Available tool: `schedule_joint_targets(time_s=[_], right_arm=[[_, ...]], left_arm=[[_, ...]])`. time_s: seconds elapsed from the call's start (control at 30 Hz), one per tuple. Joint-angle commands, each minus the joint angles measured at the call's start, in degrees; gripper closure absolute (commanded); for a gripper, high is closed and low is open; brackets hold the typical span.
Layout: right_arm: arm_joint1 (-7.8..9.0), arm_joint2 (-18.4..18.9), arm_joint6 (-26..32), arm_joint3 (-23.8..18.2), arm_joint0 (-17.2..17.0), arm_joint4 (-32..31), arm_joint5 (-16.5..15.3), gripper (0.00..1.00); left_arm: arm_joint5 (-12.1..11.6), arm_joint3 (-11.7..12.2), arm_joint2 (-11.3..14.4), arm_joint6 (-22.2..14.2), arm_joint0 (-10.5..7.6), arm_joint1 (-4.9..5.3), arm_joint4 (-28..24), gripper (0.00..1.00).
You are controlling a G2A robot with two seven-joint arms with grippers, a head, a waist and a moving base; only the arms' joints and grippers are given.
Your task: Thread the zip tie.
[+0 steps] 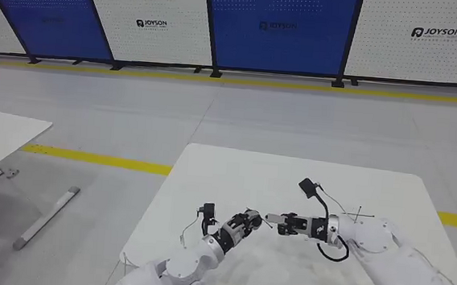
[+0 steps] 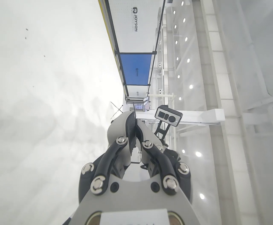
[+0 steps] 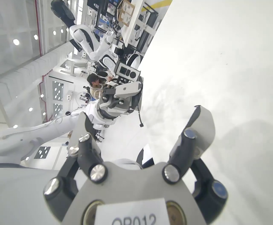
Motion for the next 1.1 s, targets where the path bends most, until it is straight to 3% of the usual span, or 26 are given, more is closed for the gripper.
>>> schedule_joint_targets(time_s=[0.0, 0.37, 0.43, 0.57, 0.83, 1.0, 1.07], right_arm=[[-0.46, 0.31, -1.44, 0.1, -0.4, -0.8, 0.0, 0.0], [-0.14, 1.89, -2.73, -0.7, -1.86, -1.16, 0.68, 0.0], [0.05, 2.8, -2.25, -0.85, -2.33, -0.88, 0.75, 0.23], [0.12, 3.57, -0.02, -1.31, -2.68, -0.89, 0.78, 0.6], [-0.53, 3.84, 2.3, -0.43, -2.33, -0.94, 0.93, 0.72], [-0.93, 4.17, 2.8, 0.14, -2.06, -1.21, 1.22, 0.88], [-1.04, 4.33, 2.94, 0.27, -2.03, -1.32, 1.32, 1.0]], left_arm=[[-0.81, -0.11, -0.56, 0.97, 0.0, -0.04, 0.71, 1.0], [-0.76, 0.14, -0.71, 0.77, 0.1, -0.37, 0.96, 1.0], [-0.7, 0.21, -0.84, 0.54, 0.19, -0.55, 0.93, 1.0], [-0.2, 0.24, -1.28, -0.37, 0.33, -0.83, 0.07, 1.0], [0.01, 0.11, -2.36, -0.94, 0.86, -1.26, 0.37, 1.0], [-0.01, 0.1, -2.9, -0.99, 1.25, -1.53, 1.31, 1.0], [0.0, 0.09, -3.06, -1.1, 1.35, -1.63, 1.55, 1.0]])
